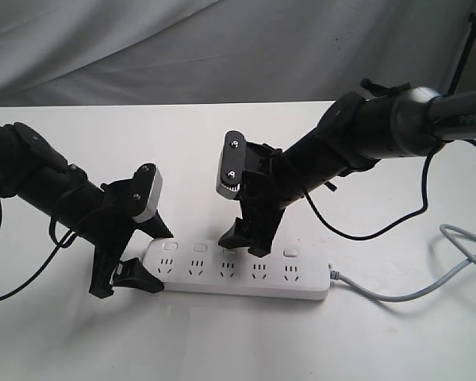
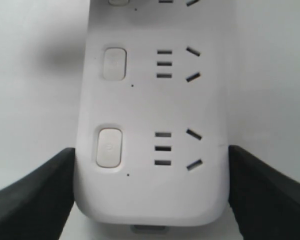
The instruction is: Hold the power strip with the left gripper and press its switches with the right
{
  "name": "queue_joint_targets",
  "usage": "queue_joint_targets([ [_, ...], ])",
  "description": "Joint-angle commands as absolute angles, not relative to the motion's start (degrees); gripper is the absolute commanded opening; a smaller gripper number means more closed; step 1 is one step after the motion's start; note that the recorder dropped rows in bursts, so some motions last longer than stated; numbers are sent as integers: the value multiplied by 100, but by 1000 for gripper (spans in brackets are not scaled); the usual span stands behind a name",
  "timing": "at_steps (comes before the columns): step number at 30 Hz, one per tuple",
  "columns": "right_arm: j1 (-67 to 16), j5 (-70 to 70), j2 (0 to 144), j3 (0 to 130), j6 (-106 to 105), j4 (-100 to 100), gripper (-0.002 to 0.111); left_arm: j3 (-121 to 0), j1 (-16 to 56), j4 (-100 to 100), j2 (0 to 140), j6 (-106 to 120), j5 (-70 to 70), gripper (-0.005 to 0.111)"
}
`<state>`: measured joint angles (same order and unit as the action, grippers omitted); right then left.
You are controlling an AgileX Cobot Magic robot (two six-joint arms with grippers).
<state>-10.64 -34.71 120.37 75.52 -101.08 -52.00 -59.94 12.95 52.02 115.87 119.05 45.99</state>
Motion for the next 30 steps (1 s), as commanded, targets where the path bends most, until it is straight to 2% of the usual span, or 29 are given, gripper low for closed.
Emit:
queue_joint_targets([
  [1,-1076,-3406,12035,7402,-10325,-5040,76,-6015,1326,5183,11604,11891,4636,6],
  [30,-1091,-3233,12052,7377,-10325,-4941,76,-6015,1326,5183,11604,11895,4636,6],
])
